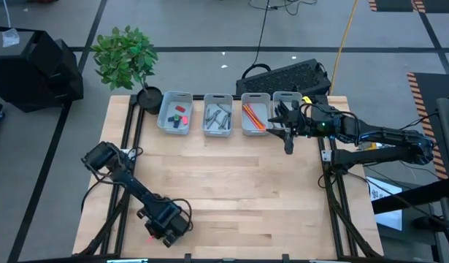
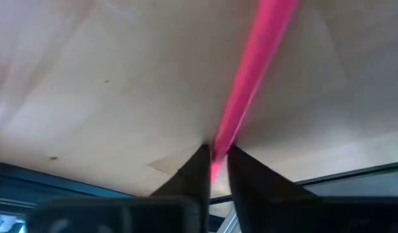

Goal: Sort crayons/erasers/pens/pencils in bins
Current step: Put the pink pencil into the middle right gray bin

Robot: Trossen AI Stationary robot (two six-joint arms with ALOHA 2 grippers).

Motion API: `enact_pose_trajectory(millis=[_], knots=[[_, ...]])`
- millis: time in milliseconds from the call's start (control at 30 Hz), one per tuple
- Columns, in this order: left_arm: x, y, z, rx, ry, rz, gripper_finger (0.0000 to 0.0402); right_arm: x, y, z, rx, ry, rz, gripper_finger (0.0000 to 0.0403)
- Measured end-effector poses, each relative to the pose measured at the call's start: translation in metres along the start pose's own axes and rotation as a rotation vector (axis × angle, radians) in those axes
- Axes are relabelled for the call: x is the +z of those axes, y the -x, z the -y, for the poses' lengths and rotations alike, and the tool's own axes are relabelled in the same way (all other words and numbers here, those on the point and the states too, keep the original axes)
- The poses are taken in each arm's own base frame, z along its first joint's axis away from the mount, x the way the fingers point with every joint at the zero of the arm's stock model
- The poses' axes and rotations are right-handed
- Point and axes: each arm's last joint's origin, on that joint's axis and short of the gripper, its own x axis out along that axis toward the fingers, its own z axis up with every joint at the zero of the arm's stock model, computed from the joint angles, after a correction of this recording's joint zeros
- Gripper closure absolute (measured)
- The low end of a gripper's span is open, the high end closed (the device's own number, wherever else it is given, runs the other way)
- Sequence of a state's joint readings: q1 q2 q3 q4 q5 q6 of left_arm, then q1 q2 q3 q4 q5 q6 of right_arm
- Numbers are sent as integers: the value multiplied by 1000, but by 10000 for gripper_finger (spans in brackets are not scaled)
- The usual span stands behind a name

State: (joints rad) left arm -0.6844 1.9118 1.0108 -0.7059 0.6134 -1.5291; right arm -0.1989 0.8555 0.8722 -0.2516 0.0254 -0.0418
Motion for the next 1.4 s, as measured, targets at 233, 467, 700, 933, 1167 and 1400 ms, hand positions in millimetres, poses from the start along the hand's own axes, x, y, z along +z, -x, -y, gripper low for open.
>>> enact_pose_trajectory(millis=[233,467,700,933,1167,1400], knots=[[9,5,-2,-7,30,11,386,0,0,0,0,23,0,241],[14,13,-2,-34,24,26,377,0,-1,0,1,9,-5,241],[14,49,-10,-113,56,317,387,-3,-9,0,2,-13,-35,241],[18,91,-23,-225,106,598,396,-6,-20,-1,4,-20,-56,241],[32,107,-25,-274,75,663,395,-9,-28,-2,10,-51,-88,235],[46,118,-27,-314,112,696,384,-13,-35,-3,34,-84,-124,234]])
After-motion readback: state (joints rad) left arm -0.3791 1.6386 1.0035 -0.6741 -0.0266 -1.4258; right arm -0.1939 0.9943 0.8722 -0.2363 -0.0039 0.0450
